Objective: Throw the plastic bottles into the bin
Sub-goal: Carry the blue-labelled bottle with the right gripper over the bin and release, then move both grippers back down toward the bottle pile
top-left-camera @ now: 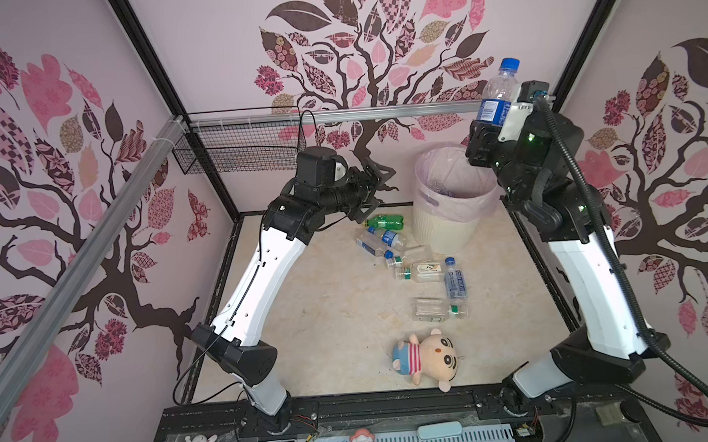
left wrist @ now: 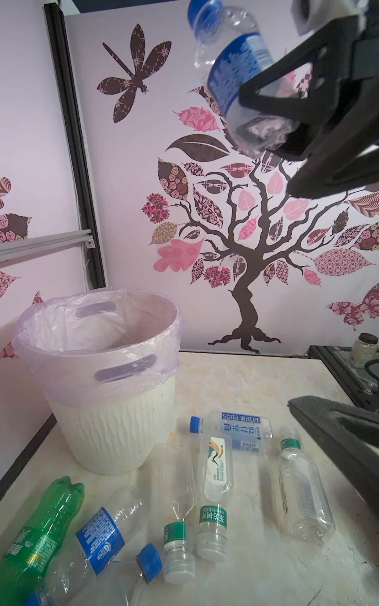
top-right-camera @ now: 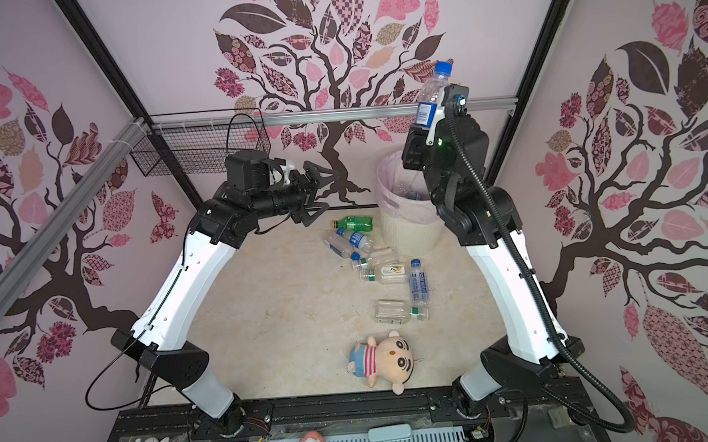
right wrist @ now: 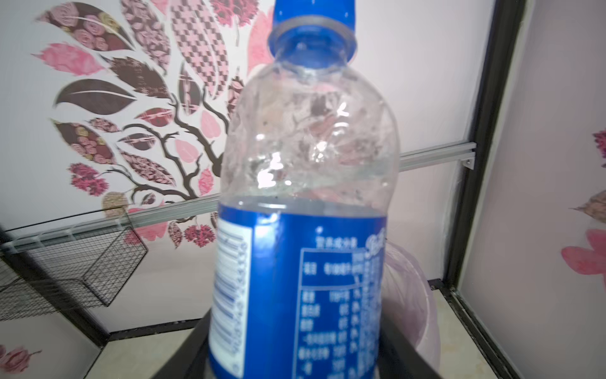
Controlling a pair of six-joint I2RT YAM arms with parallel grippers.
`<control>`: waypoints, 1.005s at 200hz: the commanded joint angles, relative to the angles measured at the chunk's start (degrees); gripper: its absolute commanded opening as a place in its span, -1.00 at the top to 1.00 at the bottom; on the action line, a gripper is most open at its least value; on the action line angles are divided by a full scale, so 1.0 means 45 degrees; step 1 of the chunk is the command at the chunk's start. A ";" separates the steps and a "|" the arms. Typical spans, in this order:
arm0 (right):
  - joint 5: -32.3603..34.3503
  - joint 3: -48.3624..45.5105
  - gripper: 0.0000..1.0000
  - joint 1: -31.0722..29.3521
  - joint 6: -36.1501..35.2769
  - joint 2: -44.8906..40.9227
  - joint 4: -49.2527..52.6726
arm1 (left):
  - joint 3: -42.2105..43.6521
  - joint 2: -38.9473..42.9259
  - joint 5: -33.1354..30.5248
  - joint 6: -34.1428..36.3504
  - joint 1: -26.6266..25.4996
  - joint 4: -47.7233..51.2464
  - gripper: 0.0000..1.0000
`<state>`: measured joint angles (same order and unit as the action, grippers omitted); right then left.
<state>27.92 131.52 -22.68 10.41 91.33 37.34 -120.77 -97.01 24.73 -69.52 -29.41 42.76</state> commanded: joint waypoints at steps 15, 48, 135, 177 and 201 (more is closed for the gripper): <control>-0.2260 0.5561 -0.79 0.2724 0.3077 0.4693 0.6163 | -0.0195 0.0044 0.0227 -0.0101 -0.0023 0.0032 -0.94; -0.3336 0.5205 -0.99 0.2725 0.2572 0.4382 0.5550 | 0.0088 0.0245 0.0054 0.0070 -0.0009 0.0372 -0.94; -0.3648 0.1613 -0.99 0.2731 0.2593 0.2347 0.3952 | 0.0115 0.0078 0.0149 0.0011 -0.0094 0.0375 -0.94; -0.3824 0.1572 -0.99 0.2725 0.2637 0.2361 0.4006 | 0.0319 0.0264 -0.0149 0.0191 -0.0101 0.0533 -0.94; -0.4062 0.1212 -0.99 0.2714 0.2705 0.2238 0.4016 | 0.0682 0.0442 -0.0351 0.0309 -0.0107 0.0602 -0.94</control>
<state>11.00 137.56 -10.52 21.98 103.11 54.85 -119.98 -96.77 24.49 -69.73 -29.67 44.84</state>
